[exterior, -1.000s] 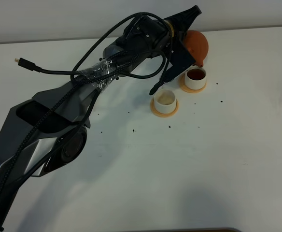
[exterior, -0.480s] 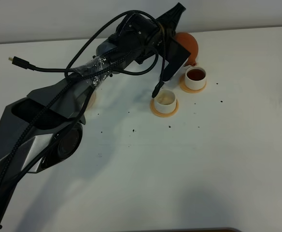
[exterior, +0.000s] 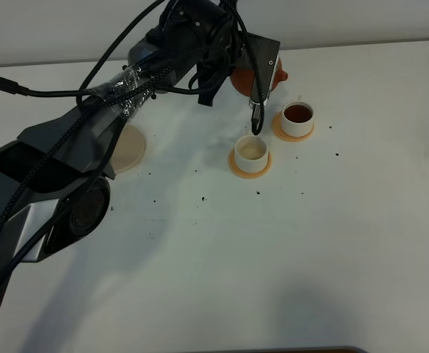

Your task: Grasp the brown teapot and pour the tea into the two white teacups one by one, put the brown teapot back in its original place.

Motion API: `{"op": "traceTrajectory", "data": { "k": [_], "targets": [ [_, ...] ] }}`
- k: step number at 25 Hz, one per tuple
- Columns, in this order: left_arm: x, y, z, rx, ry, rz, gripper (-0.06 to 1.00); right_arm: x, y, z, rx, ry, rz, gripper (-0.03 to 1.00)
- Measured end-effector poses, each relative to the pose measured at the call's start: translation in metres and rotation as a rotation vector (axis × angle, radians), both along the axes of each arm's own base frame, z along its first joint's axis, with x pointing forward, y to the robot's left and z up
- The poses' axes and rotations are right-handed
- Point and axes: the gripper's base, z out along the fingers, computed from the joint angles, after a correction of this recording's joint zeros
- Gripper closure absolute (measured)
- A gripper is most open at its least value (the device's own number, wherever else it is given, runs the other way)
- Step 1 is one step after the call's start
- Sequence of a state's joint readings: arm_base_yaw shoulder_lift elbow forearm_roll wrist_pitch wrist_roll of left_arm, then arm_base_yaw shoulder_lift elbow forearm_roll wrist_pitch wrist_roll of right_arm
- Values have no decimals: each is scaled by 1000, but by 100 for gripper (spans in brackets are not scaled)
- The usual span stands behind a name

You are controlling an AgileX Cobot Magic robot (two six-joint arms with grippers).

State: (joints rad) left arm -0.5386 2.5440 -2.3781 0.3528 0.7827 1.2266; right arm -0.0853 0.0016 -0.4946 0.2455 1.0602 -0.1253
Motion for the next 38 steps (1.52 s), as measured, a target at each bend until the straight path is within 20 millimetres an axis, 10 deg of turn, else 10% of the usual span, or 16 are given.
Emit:
{"op": "traceTrajectory", "data": {
  "k": [25, 38],
  "targets": [
    [-19, 33, -18, -150, 393, 540, 83, 0, 0, 0, 0, 0, 0, 73],
    [-39, 39, 69, -298, 348, 519, 83, 0, 0, 0, 0, 0, 0, 73]
  ]
}}
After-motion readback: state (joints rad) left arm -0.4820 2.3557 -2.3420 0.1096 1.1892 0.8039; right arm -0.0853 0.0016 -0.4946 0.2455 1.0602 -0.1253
